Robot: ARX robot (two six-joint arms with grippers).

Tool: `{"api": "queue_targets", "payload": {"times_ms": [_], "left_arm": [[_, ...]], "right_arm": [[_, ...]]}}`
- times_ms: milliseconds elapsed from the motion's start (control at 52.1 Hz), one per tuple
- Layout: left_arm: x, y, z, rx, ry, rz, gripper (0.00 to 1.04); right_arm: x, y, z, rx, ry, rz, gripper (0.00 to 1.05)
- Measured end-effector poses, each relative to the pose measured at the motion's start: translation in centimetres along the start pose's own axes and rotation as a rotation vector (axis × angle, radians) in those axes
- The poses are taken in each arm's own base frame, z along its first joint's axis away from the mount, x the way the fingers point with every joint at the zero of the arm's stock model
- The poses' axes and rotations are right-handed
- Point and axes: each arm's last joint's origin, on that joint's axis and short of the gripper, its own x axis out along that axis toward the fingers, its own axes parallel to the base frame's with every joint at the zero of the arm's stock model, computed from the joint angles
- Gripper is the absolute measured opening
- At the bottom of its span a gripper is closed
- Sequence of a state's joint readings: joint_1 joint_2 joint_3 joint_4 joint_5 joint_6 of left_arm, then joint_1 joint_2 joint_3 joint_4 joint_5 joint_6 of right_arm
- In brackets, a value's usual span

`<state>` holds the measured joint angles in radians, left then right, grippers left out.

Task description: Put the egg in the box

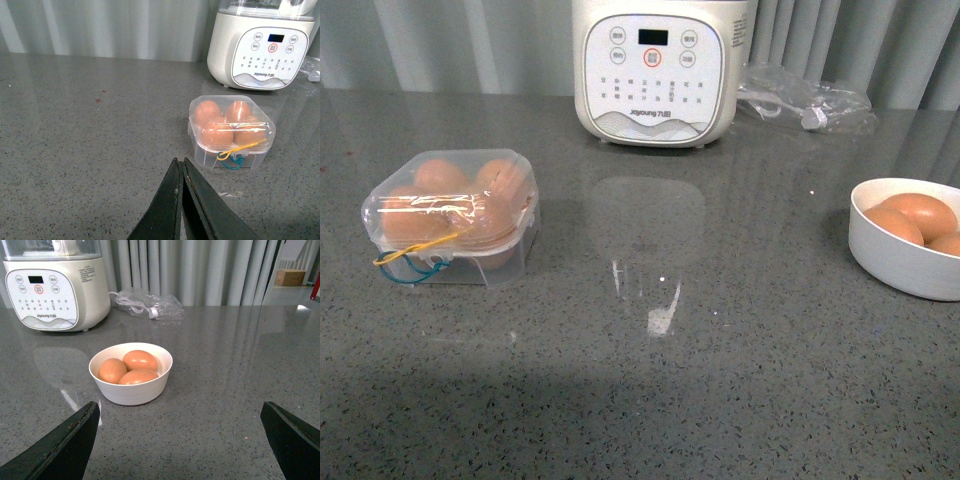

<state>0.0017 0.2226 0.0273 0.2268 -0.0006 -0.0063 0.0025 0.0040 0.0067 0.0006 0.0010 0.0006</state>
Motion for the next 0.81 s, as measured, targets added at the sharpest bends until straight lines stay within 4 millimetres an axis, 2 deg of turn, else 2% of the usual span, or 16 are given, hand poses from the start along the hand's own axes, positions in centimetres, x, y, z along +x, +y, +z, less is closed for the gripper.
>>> {"api": "queue_targets", "payload": {"times_ms": [211,384,576,807], "left_arm": [[-0.4,0.0,0.0,0.0,0.0,0.0,0.04],[-1.5,0.0,-0.3,0.002,0.009,0.0,0.04],[-1.5,0.0,-0.3,0.002,0.007,0.0,0.04],[-1.5,0.0,-0.3,0.002,0.007,0.0,0.39]], "right_arm": [[0.0,0.0,0.0,0.0,0.0,0.0,0.98],[0.0,0.0,0.0,0.0,0.0,0.0,0.98],[0.0,0.0,0.0,0.0,0.0,0.0,0.98],[0.0,0.0,0.0,0.0,0.0,0.0,0.98]]}}
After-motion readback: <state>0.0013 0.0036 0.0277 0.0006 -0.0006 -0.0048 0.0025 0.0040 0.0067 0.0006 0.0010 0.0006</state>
